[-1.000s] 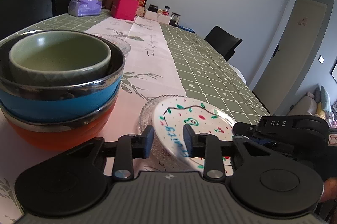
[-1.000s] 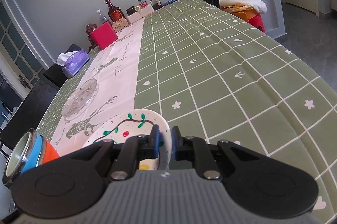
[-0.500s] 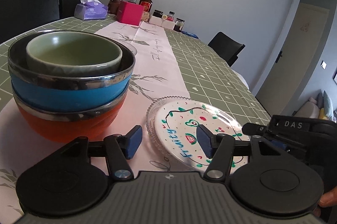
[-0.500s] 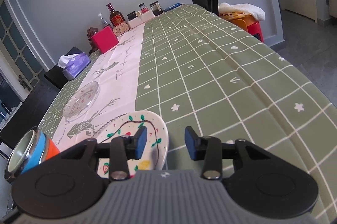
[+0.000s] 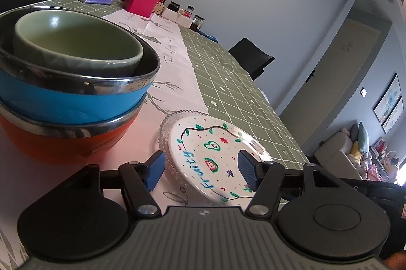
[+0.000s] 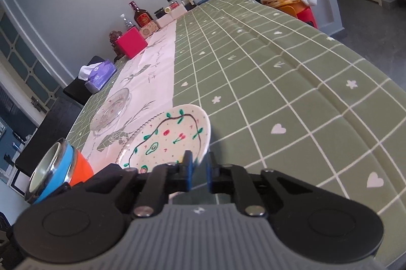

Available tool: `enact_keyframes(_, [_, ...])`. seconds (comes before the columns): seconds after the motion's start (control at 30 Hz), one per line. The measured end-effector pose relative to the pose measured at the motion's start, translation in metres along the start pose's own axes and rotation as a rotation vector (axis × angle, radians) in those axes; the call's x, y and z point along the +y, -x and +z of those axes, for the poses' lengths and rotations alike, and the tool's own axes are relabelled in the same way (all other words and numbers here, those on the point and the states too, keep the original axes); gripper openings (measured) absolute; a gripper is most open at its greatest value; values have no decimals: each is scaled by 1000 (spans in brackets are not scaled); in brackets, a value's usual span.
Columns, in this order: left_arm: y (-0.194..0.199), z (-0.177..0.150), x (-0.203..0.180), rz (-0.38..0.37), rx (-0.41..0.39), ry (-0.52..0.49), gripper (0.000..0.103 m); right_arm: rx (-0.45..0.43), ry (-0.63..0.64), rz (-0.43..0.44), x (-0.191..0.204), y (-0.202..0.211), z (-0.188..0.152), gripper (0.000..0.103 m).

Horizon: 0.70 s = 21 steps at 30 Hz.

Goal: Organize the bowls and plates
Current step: 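Lift the white plate and lower it onto the glass plate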

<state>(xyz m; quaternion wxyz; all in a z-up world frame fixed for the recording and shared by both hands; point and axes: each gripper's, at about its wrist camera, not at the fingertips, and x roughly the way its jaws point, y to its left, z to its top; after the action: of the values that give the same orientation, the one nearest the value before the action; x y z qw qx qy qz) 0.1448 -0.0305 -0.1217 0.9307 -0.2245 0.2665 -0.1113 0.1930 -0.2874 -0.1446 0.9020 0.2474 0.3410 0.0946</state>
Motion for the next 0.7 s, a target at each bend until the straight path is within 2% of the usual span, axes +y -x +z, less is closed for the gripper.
enact_keyframes(0.43, [-1, 3, 2, -15, 16, 25, 72, 11, 47, -15, 6, -9, 4, 6])
enact_keyframes(0.57, [0, 3, 3, -10, 18, 23, 69, 25, 23, 6, 3, -11, 5, 7])
enact_keyframes(0.7, [0, 3, 0, 20, 23, -1, 61, 30, 47, 3, 6, -12, 4, 7])
